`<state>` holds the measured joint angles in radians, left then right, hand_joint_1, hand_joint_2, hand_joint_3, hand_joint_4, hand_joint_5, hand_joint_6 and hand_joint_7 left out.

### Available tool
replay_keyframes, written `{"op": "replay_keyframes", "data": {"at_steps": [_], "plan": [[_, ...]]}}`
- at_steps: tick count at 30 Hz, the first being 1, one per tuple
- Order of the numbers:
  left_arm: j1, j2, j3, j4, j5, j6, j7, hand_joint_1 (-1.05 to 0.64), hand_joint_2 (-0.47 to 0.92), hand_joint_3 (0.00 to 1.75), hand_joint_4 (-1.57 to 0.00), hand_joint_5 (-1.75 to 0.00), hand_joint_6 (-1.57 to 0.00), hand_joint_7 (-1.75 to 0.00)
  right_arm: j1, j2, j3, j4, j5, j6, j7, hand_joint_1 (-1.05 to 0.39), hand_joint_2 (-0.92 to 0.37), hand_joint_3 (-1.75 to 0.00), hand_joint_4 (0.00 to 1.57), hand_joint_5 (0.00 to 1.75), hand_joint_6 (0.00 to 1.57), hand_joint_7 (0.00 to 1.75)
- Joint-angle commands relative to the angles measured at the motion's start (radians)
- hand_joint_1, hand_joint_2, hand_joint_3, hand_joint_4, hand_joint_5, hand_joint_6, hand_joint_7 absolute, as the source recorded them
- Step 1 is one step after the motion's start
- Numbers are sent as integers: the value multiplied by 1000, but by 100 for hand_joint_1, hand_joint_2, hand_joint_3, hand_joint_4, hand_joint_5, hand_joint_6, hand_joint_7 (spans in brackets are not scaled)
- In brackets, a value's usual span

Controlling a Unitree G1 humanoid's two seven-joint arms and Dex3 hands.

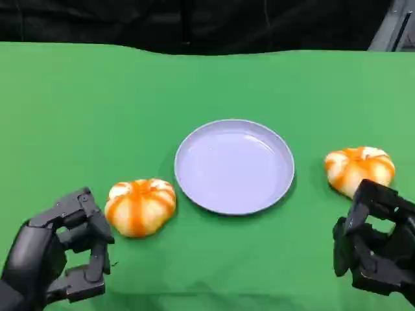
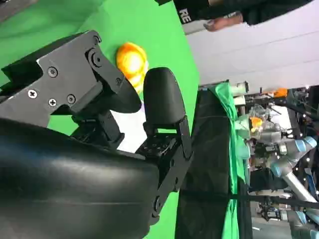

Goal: Grasp the bread from the table and place it into the plate.

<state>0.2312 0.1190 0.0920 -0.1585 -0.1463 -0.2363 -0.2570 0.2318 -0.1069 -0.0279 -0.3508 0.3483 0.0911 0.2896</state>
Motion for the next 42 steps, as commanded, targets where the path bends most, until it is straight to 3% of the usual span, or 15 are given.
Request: {"op": "replay_keyframes", "data": {"at_steps": [1,2,5,9,24,25,26,27,28,31,34,42], "plan": [[0,7,12,7,-6,-16,4,7,52,141,-96,-175,-74,-175,0,-2,-13,-14,13,8,-4,-2,-56,-126,98,175,68,175],[0,7,12,7,-6,-16,4,7,52,141,-96,-175,-74,-175,1,-1,-13,-15,12,9,-4,-2,-56,-126,98,175,68,175],[-21,6,30,14,11,-28,30,5,51,140,-93,-175,-71,-175,-21,-25,-1,36,-80,-91,11,-3,-56,-125,93,175,67,175],[-28,9,32,19,28,-33,40,4,51,140,-89,-175,-68,-175,-33,-26,-8,74,-94,-142,34,-3,-58,-123,88,175,64,174],[-34,11,29,21,82,-49,68,9,52,134,-82,-175,-63,-172,-42,-29,-19,94,-125,-163,31,-2,-67,-110,86,175,63,172],[-59,68,29,-28,297,-103,138,9,52,134,-82,-175,-63,-172,-43,-26,-15,92,-140,-162,19,-2,-67,-109,86,175,63,172],[-77,109,28,-65,462,-144,192,-37,72,76,-45,-103,-48,-96,-45,-24,-12,90,-151,-162,9,1,-69,-108,83,175,61,171],[-90,137,27,-89,577,-171,232,-53,82,51,-39,-65,-51,-54,-46,-22,-10,89,-159,-162,3,2,-70,-108,82,175,60,170],[-96,150,25,-101,640,-185,256,-63,88,35,-36,-41,-53,-27,-46,-20,-10,88,-164,-162,0,3,-70,-107,82,175,60,170],[-95,149,18,-97,674,-188,286,-69,92,25,-35,-25,-55,-10,-46,-18,-10,88,-167,-161,0,3,-71,-106,82,175,60,170],[-195,242,-20,-91,884,-107,254,-83,92,24,-25,-16,-46,-2,-49,-29,-12,85,-165,-162,9,2,-73,-102,80,175,59,168],[-282,302,-131,-28,1054,17,223,-90,92,26,-19,-9,-42,0,-31,-47,-14,31,-176,-112,-1,-1,-74,-96,77,175,59,164]]}}
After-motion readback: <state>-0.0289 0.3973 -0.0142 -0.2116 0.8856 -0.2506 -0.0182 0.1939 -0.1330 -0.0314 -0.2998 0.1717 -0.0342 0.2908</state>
